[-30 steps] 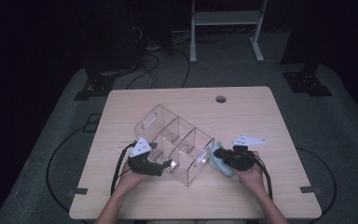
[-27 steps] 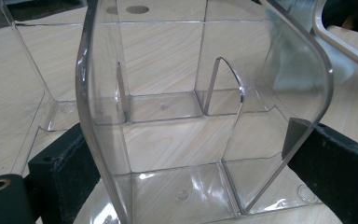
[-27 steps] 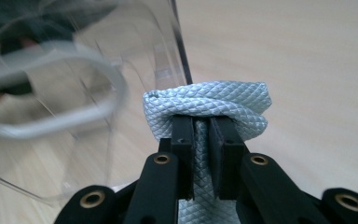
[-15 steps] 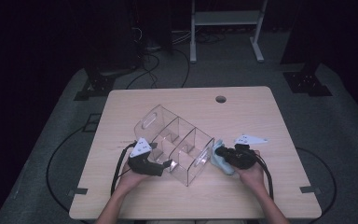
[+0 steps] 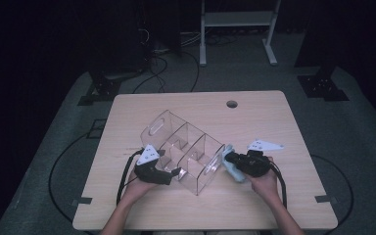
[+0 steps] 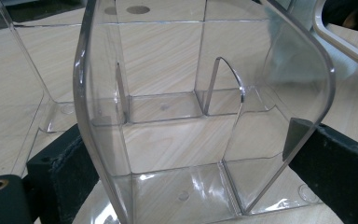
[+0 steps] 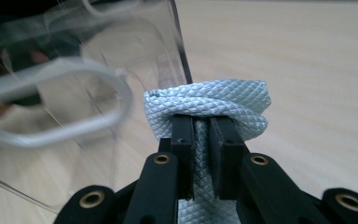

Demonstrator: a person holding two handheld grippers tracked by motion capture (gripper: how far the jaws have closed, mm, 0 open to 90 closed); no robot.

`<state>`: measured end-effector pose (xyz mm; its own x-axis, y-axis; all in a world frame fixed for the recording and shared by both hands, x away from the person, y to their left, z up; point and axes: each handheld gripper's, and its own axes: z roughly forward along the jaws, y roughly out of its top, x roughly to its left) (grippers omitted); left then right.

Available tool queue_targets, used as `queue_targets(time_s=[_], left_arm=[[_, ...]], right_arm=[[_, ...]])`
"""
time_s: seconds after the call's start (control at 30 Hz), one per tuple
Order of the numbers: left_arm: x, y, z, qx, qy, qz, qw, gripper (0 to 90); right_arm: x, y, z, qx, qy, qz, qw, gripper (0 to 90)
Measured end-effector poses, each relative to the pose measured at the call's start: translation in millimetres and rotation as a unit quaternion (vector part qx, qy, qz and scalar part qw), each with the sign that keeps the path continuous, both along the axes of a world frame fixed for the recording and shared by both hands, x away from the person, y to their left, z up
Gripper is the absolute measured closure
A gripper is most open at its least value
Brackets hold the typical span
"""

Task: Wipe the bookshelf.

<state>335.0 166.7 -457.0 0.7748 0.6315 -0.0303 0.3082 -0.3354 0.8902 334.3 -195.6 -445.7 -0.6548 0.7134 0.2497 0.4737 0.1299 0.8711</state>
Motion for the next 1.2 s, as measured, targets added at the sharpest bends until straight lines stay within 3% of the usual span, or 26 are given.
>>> queue_targets(time_s=[0.07,0.27,0.3,0.33,0.4,0.47,0.5,0.67,0.73,0.77,0.93,1.07,1.2], left_arm=[[-0.1,-0.4,-0.1,-0.001,0.0,0.001,1.0,4.7],[-0.1,-0.8,-0.1,-0.001,0.0,0.001,1.0,4.7],[-0.1,-0.7,-0.2,-0.001,0.0,0.001,1.0,4.7],[-0.1,-0.5,-0.2,-0.001,0.0,0.001,1.0,4.7],[-0.1,-0.5,-0.3,-0.001,0.0,0.0,1.0,4.7],[0.0,-0.5,-0.3,-0.001,0.0,0.0,1.0,4.6],[-0.1,-0.7,-0.2,-0.001,-0.001,0.001,1.0,4.6],[0.0,-0.8,-0.3,0.0,-0.002,0.001,1.0,4.4],[0.0,-0.7,-0.3,0.0,-0.001,0.001,1.0,4.4],[0.1,-1.3,-0.3,0.0,-0.001,0.001,1.0,4.5],[0.2,-2.9,0.1,0.002,-0.002,0.004,1.0,4.2],[0.4,-1.8,-0.2,0.001,-0.002,0.002,1.0,4.3],[0.4,-2.5,-0.1,0.002,-0.002,0.003,1.0,4.1]], right_arm=[[-1.4,-1.1,9.3,0.005,-0.012,0.001,0.9999,80.8],[-0.9,-0.1,9.3,0.002,-0.008,0.001,1.0,81.0],[-2.7,-1.2,18.8,0.007,-0.023,0.004,0.9997,81.0],[-2.7,-1.2,18.8,0.007,-0.023,0.004,0.9997,81.0],[-3.0,-2.0,36.8,0.02,-0.042,0.006,0.9989,80.9],[-2.2,-1.2,43.3,0.022,-0.047,0.008,0.9986,80.9],[-0.5,2.6,47.0,0.01,-0.05,0.009,0.9986,81.0],[-6.5,6.6,48.3,0.016,-0.043,0.02,0.9987,81.2],[-12.4,12.8,50.6,0.012,-0.046,0.036,0.9982,81.1],[-12.9,14.4,54.0,-0.007,-0.053,0.039,0.9978,81.1],[-5.2,10.0,53.0,-0.001,-0.037,0.023,0.999,81.7],[-11.6,15.9,55.5,-0.005,-0.044,0.039,0.9983,81.9],[-9.3,15.6,57.9,0.001,-0.041,0.031,0.9987,82.0]])
